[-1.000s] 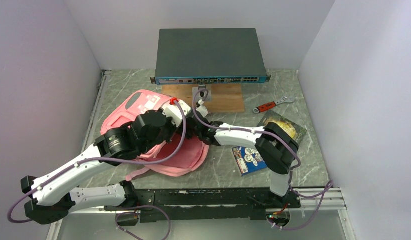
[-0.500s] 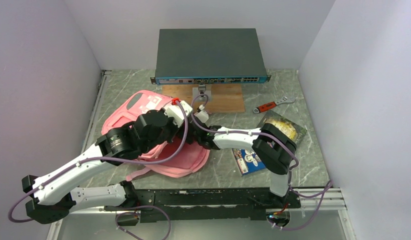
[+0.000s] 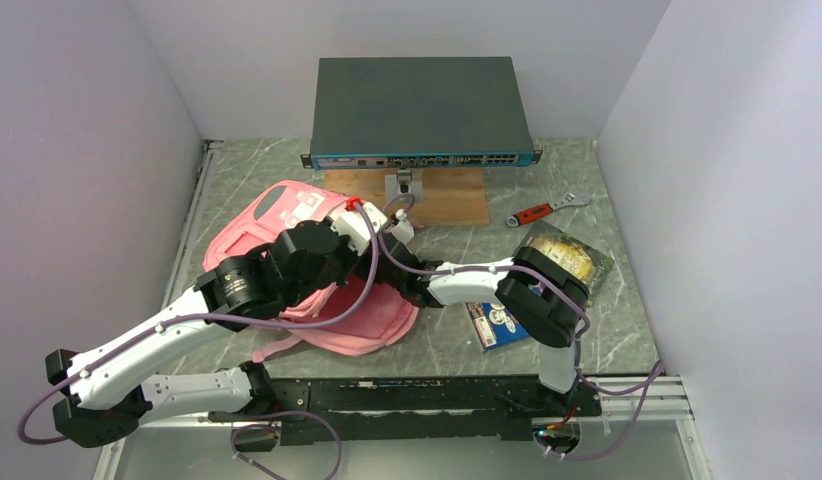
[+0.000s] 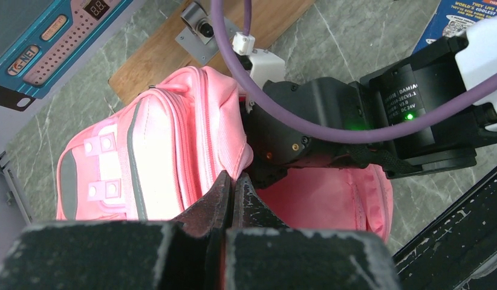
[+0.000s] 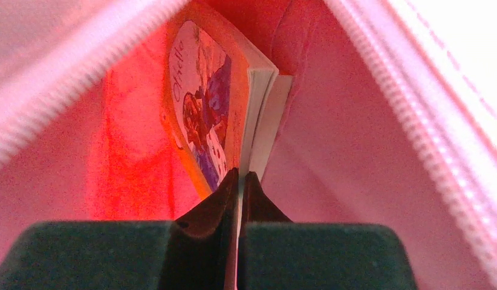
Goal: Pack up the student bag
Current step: Place the book in the student bag.
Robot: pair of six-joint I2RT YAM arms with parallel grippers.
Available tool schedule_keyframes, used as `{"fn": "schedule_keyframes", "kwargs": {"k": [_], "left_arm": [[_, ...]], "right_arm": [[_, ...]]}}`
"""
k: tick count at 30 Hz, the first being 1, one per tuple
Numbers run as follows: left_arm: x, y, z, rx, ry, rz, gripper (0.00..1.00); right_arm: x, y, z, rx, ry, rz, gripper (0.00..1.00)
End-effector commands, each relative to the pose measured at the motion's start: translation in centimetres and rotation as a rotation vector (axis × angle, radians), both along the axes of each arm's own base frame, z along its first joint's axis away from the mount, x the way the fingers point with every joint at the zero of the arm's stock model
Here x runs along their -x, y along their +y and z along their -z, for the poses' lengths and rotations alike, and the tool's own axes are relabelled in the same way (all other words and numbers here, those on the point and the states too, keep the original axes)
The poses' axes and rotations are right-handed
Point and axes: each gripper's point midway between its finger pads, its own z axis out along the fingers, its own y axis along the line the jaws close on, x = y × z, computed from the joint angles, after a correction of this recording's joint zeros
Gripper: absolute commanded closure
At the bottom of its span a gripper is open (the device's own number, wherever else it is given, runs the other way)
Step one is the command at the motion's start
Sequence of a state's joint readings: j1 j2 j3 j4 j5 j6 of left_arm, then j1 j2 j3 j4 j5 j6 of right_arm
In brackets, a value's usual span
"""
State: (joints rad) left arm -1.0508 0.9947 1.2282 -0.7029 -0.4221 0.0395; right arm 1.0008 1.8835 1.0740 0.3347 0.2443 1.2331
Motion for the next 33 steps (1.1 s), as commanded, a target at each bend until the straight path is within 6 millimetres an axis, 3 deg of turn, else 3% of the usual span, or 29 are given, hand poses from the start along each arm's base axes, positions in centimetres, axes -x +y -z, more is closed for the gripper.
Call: {"fn": "schedule_keyframes", "kwargs": {"k": [1,8,21,26,30,33], "left_arm": [[-0.6,-1.3,-5.2,0.175,-0.121,0.015,1.00],[-0.3,-1.4,-5.3,0.187,-0.115,0.028,1.00],[-0.2,-1.1,-4.2,0.200,-0.089,0.004,1.00],[-0.1,-1.1,-3.8,0.192,-0.078,0.005,1.00],[-0.2,-0.8,-3.6,0.186,-0.083,-0.009,1.00],[-0.3,-0.7,-3.5,0.186,-0.086,-0.014,1.00]], "right_arm": [[1.0,2.3,-2.8,-0.113,-0.090,-0.072,1.00],[0.7,4.9,-3.0,-0.163,-0.090,-0.104,1.00],[-1.7,3.7,-2.8,-0.179,-0.080,0.134,1.00],[-1.4,5.5,-2.8,-0.177,-0.073,0.126,0.99],[-0.1,3.9,-2.6,-0.146,-0.061,0.112,0.69],[1.5,0.8,-2.5,-0.093,-0.068,0.065,0.57]]}}
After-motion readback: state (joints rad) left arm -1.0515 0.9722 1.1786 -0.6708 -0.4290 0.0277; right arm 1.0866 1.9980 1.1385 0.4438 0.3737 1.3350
